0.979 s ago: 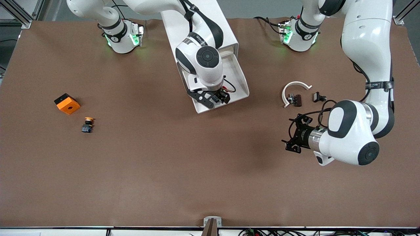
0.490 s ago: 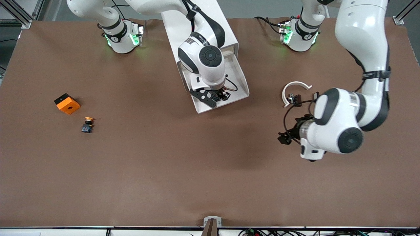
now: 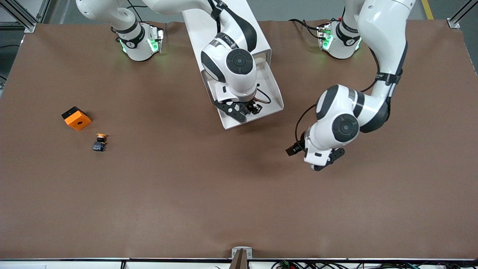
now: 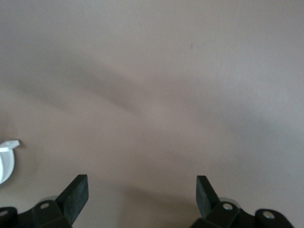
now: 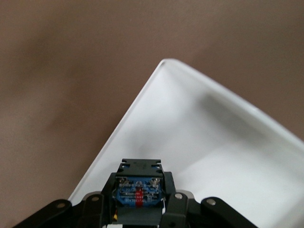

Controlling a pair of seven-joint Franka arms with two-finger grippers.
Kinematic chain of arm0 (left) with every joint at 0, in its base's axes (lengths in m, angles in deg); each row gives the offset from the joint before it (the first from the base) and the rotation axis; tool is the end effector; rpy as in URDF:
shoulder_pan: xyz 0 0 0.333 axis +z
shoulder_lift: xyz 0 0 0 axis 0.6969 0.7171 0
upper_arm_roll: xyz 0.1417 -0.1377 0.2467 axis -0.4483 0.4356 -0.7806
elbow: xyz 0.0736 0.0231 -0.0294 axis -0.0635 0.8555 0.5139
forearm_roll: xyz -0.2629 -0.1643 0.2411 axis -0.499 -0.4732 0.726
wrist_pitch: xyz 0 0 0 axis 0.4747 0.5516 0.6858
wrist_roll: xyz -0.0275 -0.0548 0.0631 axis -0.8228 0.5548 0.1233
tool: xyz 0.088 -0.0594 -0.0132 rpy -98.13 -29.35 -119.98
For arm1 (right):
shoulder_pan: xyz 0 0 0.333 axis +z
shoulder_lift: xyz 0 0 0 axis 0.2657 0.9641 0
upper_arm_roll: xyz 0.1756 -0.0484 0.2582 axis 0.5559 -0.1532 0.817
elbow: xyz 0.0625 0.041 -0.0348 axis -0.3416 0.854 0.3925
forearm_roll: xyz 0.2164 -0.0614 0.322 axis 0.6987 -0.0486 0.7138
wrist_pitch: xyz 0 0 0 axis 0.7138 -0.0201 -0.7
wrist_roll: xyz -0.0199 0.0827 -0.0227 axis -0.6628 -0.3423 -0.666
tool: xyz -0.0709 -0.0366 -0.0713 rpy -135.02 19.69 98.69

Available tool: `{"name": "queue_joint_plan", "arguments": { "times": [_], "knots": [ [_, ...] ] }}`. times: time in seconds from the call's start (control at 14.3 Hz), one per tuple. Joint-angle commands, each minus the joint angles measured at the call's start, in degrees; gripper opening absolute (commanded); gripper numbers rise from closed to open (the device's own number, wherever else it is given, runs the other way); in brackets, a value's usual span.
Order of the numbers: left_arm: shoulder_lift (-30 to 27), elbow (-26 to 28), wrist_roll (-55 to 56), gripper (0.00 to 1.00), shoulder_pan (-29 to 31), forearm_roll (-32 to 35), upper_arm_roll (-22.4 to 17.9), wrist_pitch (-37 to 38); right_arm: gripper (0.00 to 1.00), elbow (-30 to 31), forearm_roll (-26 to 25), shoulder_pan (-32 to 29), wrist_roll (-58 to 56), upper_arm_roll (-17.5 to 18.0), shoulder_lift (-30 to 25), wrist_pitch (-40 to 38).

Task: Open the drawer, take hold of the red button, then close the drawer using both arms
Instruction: 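Close the drawer with the left gripper while the right gripper moves the button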

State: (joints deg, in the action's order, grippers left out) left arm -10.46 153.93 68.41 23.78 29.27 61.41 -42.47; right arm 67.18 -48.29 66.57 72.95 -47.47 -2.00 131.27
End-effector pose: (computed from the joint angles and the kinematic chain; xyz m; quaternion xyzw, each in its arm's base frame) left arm 0.5887 -0.2942 0.3026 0.9605 0.2584 -0.0990 0.0300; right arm 0.4712 0.5314 0.3728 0.9504 -0.3047 -0.0625 0.0032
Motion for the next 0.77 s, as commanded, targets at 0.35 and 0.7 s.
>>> {"name": "queue_joint_plan", "arguments": {
  "times": [0.35, 0.7],
  "knots": [
    [-3.3, 9.1, -0.8, 1.0, 1.0, 9.7, 9.4, -9.5, 0.18, -3.3, 0.4, -12.8, -24.0, 0.1, -8.4, -18.1],
    [-3.6, 11.8, 0.6, 1.0, 1.4, 9.3, 15.3, -9.1, 0.18, 3.9, -3.5, -24.5, -47.8, 0.1, -11.8, -17.4]
  ]
}}
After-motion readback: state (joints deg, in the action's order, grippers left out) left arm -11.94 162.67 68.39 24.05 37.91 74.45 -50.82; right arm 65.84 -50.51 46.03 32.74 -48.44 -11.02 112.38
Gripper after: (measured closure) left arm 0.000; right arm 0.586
